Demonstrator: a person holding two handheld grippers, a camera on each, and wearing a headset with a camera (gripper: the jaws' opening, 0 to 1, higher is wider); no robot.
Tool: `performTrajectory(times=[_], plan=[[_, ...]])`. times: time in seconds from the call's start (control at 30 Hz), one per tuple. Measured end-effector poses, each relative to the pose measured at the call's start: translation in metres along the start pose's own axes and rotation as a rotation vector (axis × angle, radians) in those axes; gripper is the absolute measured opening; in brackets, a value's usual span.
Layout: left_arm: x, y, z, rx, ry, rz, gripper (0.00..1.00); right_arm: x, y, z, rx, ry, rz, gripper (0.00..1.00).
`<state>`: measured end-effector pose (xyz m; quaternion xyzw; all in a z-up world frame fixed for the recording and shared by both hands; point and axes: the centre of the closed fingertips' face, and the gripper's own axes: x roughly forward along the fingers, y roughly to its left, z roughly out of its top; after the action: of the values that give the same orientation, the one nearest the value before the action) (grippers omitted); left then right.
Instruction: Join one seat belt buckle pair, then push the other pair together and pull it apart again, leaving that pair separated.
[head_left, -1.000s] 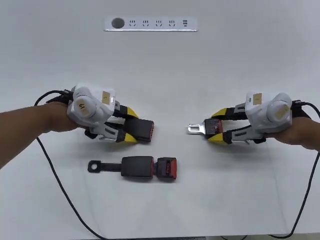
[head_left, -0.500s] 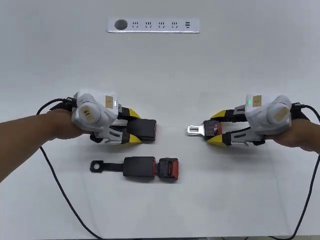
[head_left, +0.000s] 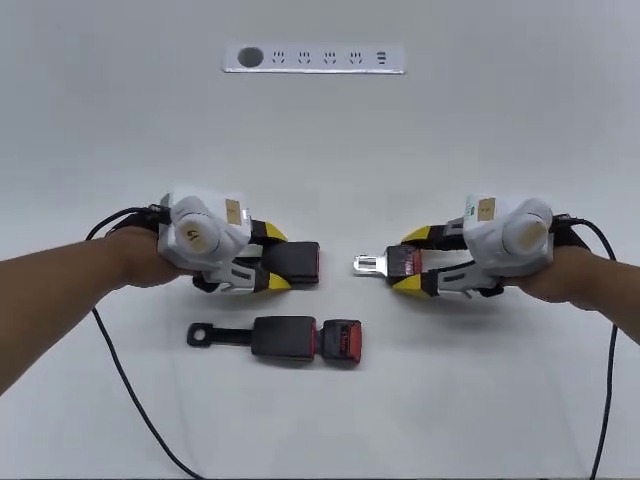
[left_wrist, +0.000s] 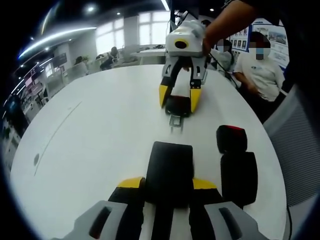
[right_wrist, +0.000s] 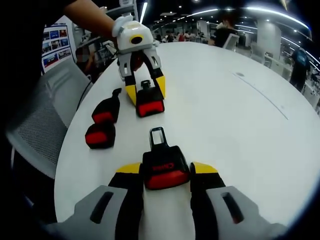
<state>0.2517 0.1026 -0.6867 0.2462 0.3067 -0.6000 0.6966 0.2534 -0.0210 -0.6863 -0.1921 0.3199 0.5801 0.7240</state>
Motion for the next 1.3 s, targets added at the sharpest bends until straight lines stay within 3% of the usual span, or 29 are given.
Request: performTrajectory(times=[0.63,1.0,1.1,1.13,1.17,1.3], plan=[[0.002,0.000,0.000,-0.003,0.031,0.003,0.35,0.033,0.010,0.027,-0.014,-0.050,0.019,0.35],[0.002,0.000,-0.001,0.001,0.035,0.001,0.35,0.034,0.010,0.025,-0.028,-0.042,0.017,0.35],[0.008,-0.003,0.003,0.016,0.034,-0.011,0.35,0.044,0.017,0.034,-0.035,-0.046,0.019,0.35],[0.007,-0.004,0.001,0.034,0.047,-0.017,0.35,0.041,0.014,0.030,-0.071,-0.016,0.019,0.35],[0.007,-0.005,0.000,0.026,0.044,-0.020,0.35,0.041,0.014,0.030,-0.035,-0.036,0.019,0.35],[0.007,-0.007,0.000,0.027,0.044,-0.021,0.35,0.040,0.014,0.030,-0.028,-0.036,0.014,0.35]])
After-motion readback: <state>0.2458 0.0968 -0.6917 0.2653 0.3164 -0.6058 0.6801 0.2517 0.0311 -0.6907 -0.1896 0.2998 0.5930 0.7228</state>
